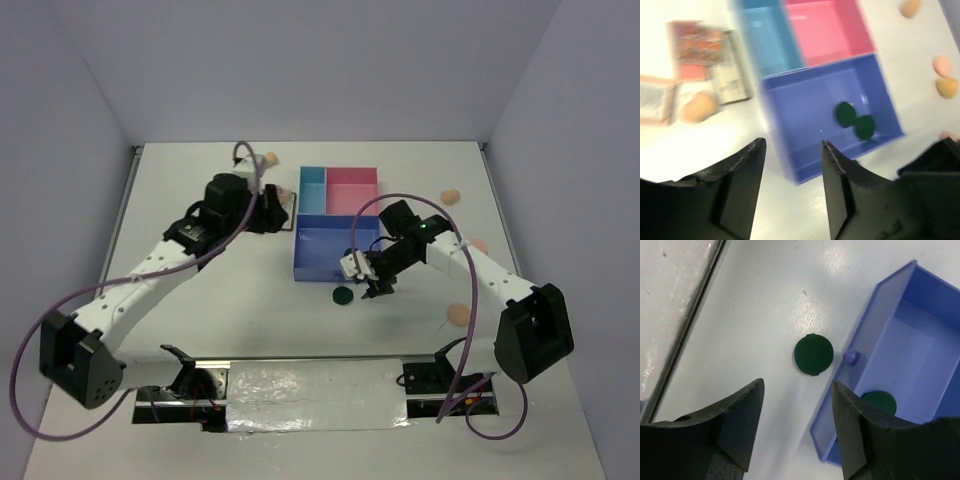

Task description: Organize the makeup

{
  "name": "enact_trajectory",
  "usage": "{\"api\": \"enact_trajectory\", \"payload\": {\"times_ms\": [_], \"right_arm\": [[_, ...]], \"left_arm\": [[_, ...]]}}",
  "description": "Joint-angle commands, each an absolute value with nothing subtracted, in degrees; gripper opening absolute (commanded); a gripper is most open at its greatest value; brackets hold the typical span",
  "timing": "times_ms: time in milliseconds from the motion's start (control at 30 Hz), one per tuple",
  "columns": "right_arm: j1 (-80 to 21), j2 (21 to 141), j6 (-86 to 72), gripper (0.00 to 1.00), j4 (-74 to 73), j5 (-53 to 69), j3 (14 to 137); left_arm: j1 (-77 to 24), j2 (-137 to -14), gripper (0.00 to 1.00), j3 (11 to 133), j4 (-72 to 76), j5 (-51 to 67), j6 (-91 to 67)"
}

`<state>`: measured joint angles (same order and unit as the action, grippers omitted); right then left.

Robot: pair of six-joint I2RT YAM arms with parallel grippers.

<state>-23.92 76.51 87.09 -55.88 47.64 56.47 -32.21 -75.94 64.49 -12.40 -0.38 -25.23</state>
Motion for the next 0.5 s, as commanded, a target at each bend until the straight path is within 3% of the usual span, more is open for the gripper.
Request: {"api": "enact_trajectory", "payload": {"times_ms": [0,167,467], "right_arm": [[-31.2,77.4,84.9,0.62,-48.3,39.1,54.8],[-39.3,78.4,74.6,0.58,-37.6,28.8,51.1],[-45.8,83.7,65.0,0.51,-29.5,16.7,49.6]], "left_arm": [[-25.4,-68.9,0.62,58.0,-16.1,-2.2,-23.4],[-16.8,-60.0,0.71,52.3,-19.9,-1.1,-20.5],[-10.7,-52.8,0.75,43.7,-20.2,-1.9,-18.7]]}}
